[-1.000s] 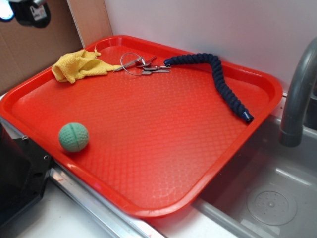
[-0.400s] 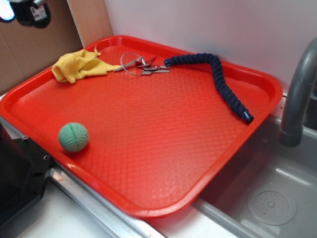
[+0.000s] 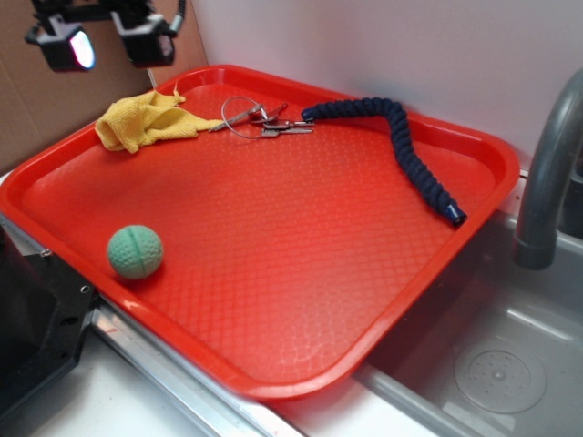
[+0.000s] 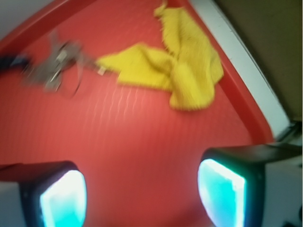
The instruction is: Grab the yellow cloth.
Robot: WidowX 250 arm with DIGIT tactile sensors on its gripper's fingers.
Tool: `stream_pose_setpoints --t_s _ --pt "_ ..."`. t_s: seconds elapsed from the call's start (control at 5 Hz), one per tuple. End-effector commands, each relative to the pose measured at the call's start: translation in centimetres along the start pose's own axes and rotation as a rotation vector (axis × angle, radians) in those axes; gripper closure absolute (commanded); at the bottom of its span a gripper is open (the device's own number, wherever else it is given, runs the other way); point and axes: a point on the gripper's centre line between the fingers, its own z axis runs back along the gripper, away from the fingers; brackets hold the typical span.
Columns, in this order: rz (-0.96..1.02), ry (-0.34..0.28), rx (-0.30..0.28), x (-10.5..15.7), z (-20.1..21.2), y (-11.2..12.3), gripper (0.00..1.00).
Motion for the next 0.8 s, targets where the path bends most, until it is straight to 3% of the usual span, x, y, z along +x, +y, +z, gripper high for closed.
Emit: stream_pose_setpoints --t_s 0.0,0.4,0.6 --pt "0.328 -0.192 0.050 4.3 -3.6 2.8 0.00" --pt "0.420 -0.097 0.105 5.9 -5.8 6.3 0.00" --pt "0.437 -0.065 0.156 6.1 -7.4 6.9 0.00"
